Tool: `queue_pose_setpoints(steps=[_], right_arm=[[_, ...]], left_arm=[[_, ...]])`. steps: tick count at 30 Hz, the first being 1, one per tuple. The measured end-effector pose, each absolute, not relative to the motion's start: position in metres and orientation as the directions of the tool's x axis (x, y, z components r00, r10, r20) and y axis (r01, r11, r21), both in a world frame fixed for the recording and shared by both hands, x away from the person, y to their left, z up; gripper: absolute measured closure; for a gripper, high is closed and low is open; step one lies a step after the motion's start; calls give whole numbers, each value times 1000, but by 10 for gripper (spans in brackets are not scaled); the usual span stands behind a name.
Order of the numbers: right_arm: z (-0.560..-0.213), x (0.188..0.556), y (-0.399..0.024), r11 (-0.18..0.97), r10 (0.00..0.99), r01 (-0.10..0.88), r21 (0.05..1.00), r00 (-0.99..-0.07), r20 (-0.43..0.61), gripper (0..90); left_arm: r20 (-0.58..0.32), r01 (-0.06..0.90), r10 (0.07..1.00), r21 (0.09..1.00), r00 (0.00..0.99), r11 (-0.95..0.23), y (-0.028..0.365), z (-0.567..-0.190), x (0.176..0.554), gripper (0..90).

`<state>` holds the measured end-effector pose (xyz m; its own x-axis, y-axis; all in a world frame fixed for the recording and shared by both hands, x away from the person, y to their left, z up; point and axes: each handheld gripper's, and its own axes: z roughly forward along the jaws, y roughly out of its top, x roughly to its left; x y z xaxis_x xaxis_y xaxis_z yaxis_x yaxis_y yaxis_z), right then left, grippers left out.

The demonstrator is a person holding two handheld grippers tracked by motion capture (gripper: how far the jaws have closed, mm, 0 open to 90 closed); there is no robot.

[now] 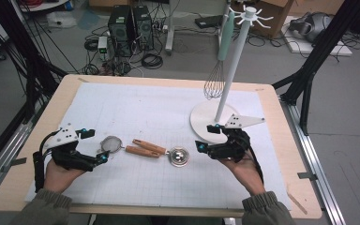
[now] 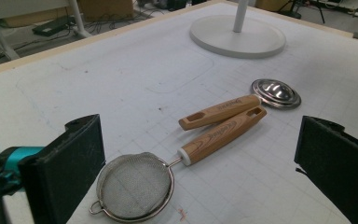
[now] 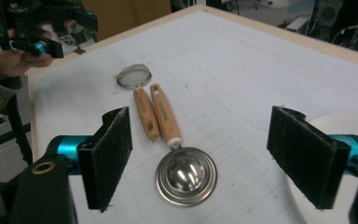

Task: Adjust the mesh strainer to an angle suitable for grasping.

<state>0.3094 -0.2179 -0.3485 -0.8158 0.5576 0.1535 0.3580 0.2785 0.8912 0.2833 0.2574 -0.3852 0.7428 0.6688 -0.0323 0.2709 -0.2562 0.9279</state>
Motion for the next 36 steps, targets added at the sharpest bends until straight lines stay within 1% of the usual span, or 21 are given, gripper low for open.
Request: queue_pose_setpoints(steps=[2,5,10,14,18,19,23,27,34,36], right_arm=[[-350,309,-217,285,559,368,885,-814,158,203],[-352,308,-217,283,562,360,889,-813,151,204],[-356,303,-220,287,571,363,887,-808,146,205],[-360,295,-226,288,577,348,892,-807,128,220],[-364,289,-234,272,587,350,896,-799,133,221],[-365,287,-235,273,590,353,895,-796,135,221],[-370,284,-241,263,599,349,899,-790,131,221],[-375,282,-243,261,602,353,899,-787,134,222],[-380,280,-246,255,606,360,897,-783,141,222],[-380,280,-247,261,604,347,901,-786,128,223]], left_arm=[[-33,276,673,926,739,-259,257,-386,284,29],[-34,277,674,926,738,-257,257,-387,285,106],[-37,286,675,921,737,-263,255,-388,286,137],[-36,293,670,916,742,-276,251,-389,287,204],[-29,287,649,911,760,-295,247,-390,289,271],[-23,284,643,909,765,-305,246,-390,290,304],[-16,294,632,894,775,-338,245,-393,298,393],[-32,311,611,881,791,-357,242,-396,306,499],[-32,323,581,855,814,-406,240,-399,321,715],[-36,331,578,848,815,-414,241,-400,324,788]])
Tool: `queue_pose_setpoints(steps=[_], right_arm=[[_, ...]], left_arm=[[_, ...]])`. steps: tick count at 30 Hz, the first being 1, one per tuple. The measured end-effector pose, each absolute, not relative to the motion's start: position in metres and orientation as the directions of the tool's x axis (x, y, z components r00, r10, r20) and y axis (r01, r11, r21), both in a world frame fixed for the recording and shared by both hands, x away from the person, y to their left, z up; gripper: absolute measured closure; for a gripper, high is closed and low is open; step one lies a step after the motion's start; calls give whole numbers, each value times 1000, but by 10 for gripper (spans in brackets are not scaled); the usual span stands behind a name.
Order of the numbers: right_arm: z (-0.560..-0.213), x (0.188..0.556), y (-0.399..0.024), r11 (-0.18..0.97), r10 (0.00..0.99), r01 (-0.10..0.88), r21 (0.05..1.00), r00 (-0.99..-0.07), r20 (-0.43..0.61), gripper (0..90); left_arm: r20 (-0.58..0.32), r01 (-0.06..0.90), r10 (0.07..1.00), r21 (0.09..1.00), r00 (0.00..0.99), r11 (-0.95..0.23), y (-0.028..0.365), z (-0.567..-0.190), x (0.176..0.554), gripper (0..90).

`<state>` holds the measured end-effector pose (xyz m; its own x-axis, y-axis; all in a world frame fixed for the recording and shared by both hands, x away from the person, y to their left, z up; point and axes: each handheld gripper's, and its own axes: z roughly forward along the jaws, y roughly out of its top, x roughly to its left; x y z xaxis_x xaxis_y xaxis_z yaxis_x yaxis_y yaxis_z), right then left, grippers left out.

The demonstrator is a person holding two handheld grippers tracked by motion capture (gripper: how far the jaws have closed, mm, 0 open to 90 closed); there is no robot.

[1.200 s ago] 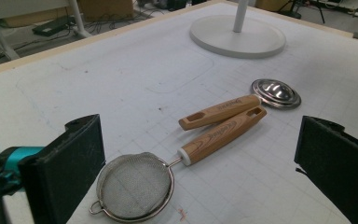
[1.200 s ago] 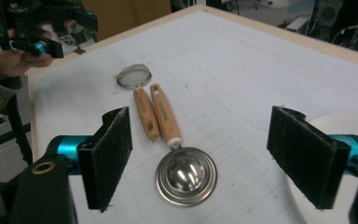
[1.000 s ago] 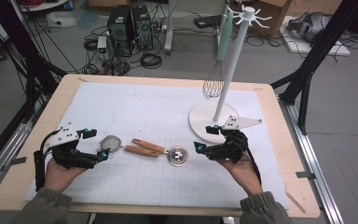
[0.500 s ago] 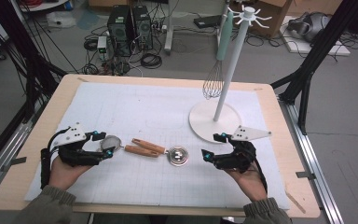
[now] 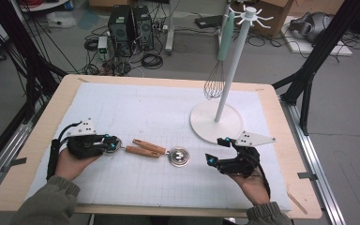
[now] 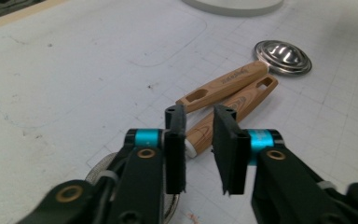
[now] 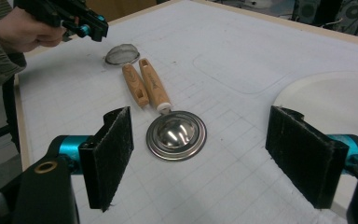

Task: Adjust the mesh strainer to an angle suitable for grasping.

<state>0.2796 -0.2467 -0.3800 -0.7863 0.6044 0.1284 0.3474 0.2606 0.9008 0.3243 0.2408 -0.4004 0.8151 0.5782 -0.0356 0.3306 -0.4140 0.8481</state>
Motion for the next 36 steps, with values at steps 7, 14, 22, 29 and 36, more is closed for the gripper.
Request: queue_pose_setpoints(steps=[7,14,22,29,36], right_arm=[[-380,279,-246,260,597,344,902,-792,130,223],[-380,280,-245,266,595,339,902,-795,124,222],[-382,280,-249,250,597,347,904,-790,138,222],[-383,280,-249,245,599,342,907,-789,135,219],[-385,281,-250,247,605,349,904,-784,138,217]], left_arm=[[-47,337,570,845,820,-415,241,-401,336,879],[-64,350,545,827,836,-440,236,-405,348,885],[-62,357,523,797,850,-487,227,-416,355,892],[-60,361,517,785,854,-504,222,-422,359,894],[-69,377,527,777,847,-504,221,-428,362,894]])
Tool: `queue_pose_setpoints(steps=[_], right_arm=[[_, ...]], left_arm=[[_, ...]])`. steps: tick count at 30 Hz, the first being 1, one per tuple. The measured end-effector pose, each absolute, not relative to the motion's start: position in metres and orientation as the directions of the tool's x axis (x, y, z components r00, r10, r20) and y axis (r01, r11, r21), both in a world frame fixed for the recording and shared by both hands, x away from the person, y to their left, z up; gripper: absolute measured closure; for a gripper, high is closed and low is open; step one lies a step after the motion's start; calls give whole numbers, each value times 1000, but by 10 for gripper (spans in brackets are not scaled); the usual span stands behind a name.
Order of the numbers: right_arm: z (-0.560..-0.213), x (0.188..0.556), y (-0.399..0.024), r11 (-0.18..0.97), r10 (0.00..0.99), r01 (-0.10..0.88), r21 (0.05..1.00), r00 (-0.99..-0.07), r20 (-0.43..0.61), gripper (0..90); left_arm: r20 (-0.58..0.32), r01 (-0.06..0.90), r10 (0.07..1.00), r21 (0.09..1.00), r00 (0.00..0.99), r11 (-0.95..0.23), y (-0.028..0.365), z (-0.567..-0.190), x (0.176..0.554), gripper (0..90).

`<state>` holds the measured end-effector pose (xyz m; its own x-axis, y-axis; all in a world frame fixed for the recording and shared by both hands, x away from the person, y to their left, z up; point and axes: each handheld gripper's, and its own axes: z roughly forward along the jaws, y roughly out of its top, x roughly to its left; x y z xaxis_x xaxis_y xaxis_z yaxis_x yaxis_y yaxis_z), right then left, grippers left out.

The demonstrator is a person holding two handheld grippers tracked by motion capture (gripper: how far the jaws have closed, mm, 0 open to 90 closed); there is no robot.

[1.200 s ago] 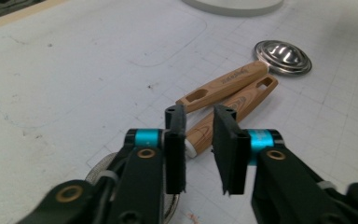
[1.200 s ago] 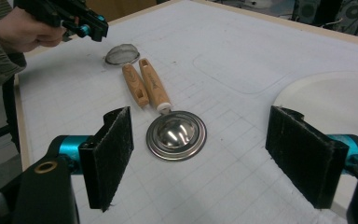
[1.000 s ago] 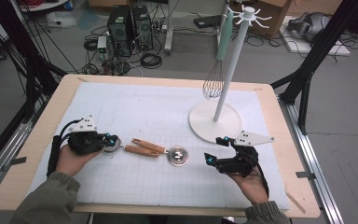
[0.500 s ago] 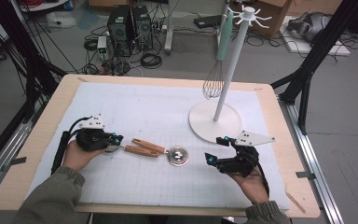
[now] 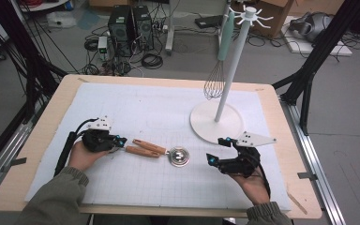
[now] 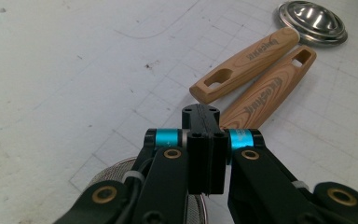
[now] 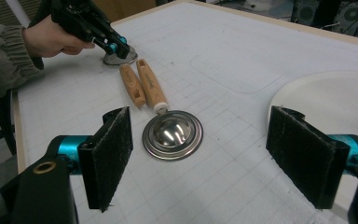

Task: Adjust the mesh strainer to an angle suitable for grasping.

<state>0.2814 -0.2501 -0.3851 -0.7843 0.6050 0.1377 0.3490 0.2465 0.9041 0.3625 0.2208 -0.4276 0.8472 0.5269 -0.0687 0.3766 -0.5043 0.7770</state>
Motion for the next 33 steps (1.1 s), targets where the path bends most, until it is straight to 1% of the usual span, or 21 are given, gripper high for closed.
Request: queue_pose_setpoints(steps=[20,33], right_arm=[[-387,282,-251,249,609,348,904,-782,133,218],[-387,281,-251,251,609,346,904,-782,130,217]], left_arm=[[-79,402,531,748,844,-528,217,-439,371,895],[-84,406,522,735,849,-543,214,-441,368,896]])
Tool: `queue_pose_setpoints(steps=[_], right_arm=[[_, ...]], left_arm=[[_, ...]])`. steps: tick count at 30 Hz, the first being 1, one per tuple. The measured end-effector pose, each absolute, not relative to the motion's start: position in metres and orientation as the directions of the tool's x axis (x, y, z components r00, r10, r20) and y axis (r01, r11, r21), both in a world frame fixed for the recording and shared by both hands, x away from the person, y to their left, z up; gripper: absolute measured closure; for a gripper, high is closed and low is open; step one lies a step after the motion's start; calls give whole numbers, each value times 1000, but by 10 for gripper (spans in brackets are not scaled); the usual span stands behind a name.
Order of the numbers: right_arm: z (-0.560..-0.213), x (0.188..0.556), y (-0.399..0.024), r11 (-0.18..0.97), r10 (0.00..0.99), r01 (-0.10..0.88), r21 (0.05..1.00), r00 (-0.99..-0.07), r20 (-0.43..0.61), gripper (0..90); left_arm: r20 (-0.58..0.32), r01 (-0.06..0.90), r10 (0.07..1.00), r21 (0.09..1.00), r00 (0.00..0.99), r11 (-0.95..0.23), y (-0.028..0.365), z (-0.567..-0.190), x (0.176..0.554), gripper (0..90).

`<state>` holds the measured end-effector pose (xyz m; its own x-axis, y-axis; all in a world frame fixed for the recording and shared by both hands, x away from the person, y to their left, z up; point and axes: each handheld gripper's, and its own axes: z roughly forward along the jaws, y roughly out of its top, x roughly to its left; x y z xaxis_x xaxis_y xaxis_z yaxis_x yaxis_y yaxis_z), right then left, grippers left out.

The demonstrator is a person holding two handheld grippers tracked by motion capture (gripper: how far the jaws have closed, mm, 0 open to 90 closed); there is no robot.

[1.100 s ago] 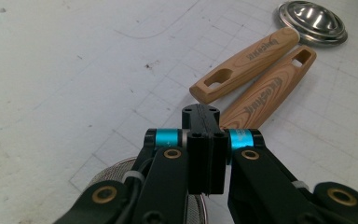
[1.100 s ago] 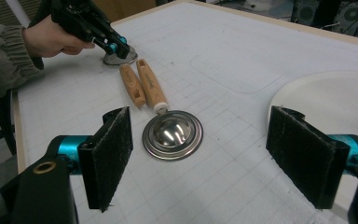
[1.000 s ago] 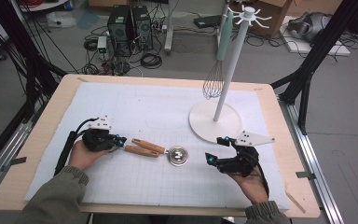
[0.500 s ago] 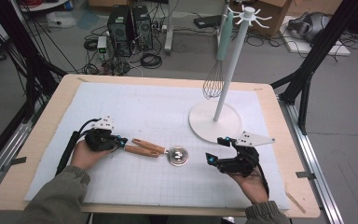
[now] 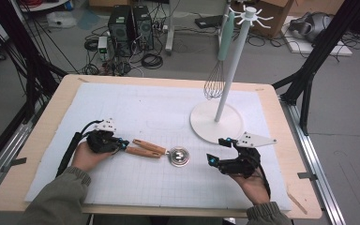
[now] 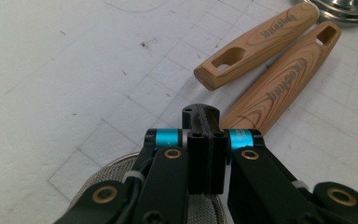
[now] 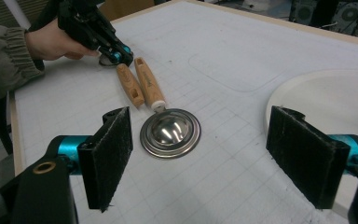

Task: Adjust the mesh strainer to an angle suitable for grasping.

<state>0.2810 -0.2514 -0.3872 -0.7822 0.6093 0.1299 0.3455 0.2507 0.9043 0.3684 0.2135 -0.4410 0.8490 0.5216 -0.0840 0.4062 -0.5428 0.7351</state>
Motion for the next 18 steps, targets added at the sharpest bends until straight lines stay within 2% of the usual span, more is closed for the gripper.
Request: queue_pose_setpoints(steps=[18], right_arm=[[-388,281,-250,256,608,345,903,-784,128,217]], left_arm=[[-68,377,480,717,875,-586,203,-440,359,896]])
